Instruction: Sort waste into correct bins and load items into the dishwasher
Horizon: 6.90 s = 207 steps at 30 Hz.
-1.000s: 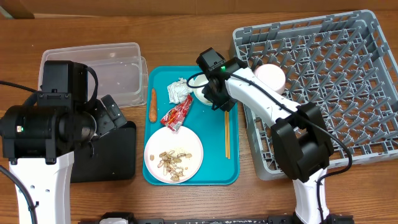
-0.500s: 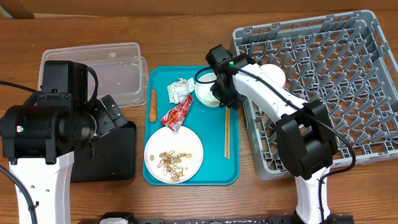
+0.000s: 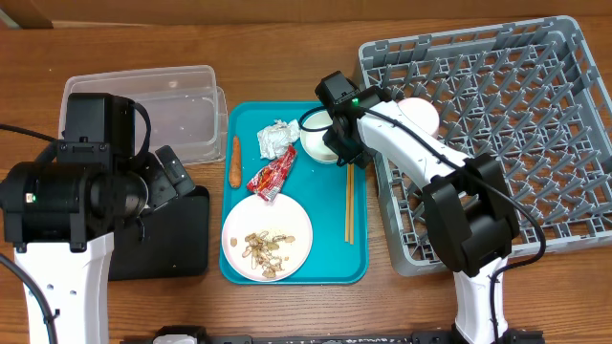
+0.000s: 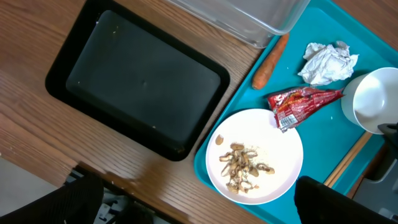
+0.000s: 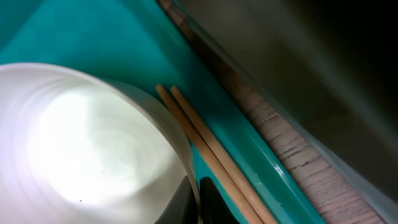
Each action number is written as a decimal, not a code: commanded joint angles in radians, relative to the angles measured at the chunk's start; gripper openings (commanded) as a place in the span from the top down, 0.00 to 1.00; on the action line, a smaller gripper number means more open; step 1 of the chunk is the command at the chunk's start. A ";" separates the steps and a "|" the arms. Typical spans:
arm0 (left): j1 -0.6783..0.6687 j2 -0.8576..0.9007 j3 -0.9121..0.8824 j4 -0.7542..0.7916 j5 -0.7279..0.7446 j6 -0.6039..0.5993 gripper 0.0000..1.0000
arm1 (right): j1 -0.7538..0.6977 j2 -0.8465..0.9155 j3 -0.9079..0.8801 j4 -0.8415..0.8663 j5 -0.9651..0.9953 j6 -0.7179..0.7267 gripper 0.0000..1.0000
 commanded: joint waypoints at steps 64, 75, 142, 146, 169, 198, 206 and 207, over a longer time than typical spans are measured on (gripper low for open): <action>0.005 0.004 0.011 0.000 -0.011 -0.005 0.00 | -0.363 -0.198 -0.148 -0.066 1.271 -0.537 0.96; 0.005 0.004 0.011 0.000 -0.011 -0.005 0.00 | -0.363 -0.198 -0.182 -0.062 1.258 -0.536 0.96; 0.005 0.005 0.011 0.000 -0.011 -0.005 0.00 | 0.272 -0.814 0.051 -0.182 0.169 -0.643 0.06; 0.005 0.005 0.011 0.000 -0.011 -0.005 0.00 | 0.272 -0.809 0.044 -0.248 0.176 -0.642 0.05; 0.005 0.005 0.011 0.000 -0.011 -0.005 0.00 | 0.188 -0.160 -0.132 -0.078 0.030 -0.556 0.69; 0.005 0.005 0.011 0.000 -0.011 -0.005 0.00 | 0.111 -0.059 -0.238 0.005 -0.110 -0.679 0.96; 0.005 0.005 0.011 0.000 -0.011 -0.005 0.00 | 0.159 -0.144 -0.083 -0.074 -0.110 -0.695 0.96; 0.005 0.005 0.011 0.000 -0.011 -0.005 0.00 | 0.161 -0.166 -0.062 -0.079 -0.110 -0.695 0.96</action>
